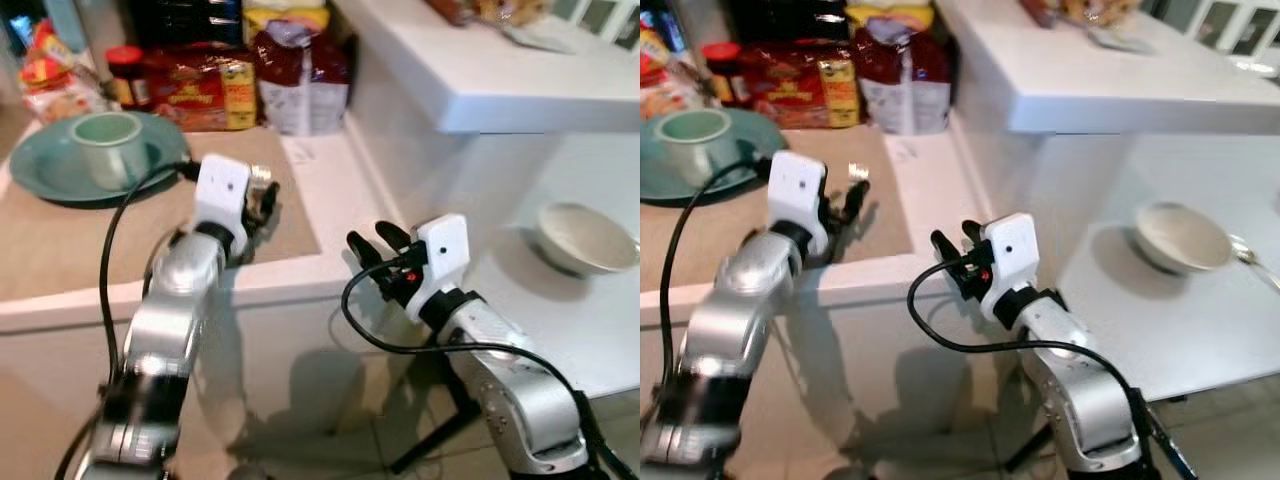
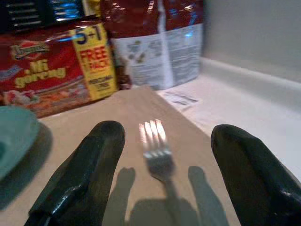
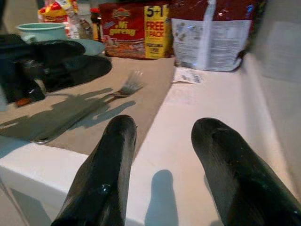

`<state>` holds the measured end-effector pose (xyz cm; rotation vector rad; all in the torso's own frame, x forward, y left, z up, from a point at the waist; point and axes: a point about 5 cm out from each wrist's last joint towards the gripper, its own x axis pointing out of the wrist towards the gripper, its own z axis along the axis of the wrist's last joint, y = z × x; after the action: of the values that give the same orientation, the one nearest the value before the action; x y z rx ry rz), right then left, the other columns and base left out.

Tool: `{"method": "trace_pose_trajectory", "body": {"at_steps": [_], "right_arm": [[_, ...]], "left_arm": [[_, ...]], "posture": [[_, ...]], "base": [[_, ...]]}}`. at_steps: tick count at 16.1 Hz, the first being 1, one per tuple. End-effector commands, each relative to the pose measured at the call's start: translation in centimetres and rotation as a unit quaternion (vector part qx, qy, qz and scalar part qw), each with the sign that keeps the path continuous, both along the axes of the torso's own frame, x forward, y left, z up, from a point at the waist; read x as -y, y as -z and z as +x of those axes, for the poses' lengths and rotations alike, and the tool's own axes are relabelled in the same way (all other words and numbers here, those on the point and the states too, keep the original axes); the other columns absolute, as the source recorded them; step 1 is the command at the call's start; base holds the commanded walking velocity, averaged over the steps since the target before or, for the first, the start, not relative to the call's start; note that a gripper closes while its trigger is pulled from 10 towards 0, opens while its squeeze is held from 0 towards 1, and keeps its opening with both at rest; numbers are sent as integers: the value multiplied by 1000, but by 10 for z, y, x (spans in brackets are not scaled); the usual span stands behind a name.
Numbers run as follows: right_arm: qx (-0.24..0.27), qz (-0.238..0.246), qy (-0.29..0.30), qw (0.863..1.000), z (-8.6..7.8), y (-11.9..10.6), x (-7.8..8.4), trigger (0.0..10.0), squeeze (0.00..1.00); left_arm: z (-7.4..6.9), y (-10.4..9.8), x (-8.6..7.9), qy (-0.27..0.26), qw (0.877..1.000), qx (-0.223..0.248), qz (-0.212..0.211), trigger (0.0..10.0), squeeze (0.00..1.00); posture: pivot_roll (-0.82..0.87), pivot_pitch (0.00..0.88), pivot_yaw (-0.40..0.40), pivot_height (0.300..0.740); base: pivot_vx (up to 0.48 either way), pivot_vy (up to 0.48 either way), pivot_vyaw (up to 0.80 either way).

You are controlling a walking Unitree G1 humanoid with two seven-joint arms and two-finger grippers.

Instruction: Setting the table

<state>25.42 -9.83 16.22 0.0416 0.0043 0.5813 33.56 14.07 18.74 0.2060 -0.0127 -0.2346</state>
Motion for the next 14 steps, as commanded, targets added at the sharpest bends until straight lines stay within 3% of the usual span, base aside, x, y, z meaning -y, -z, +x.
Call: {"method": "trace_pose_trajectory", "body": {"at_steps": [1,3,5,7,14], "right_arm": [[-1,-4,-6,1000,-5,-3,3,10000,0],[0,-5,-32,999,-13,-6,-1,10000,0],[2,-6,-52,999,-23,-11,-5,10000,0],[-9,-10,-50,999,-28,-8,-4,10000,0],[-46,-38,-68,996,-42,-3,8,10000,0]], "left_arm": [[5,-9,7,13,1000,4,2,10000,0],[9,-13,3,7,1000,-1,14,10000,0],[14,-11,-1,15,999,-39,13,10000,0],[18,0,-2,15,996,-88,31,10000,0],[36,2,-5,-3,988,-152,31,10000,0]], "posture": [[45,0,-48,740],[41,0,-41,740],[37,0,-37,740],[31,0,-30,740],[-2,0,-29,740]], "base": [[0,0,0],[0,0,0],[0,0,0],[0,0,0],[0,0,0]]}}
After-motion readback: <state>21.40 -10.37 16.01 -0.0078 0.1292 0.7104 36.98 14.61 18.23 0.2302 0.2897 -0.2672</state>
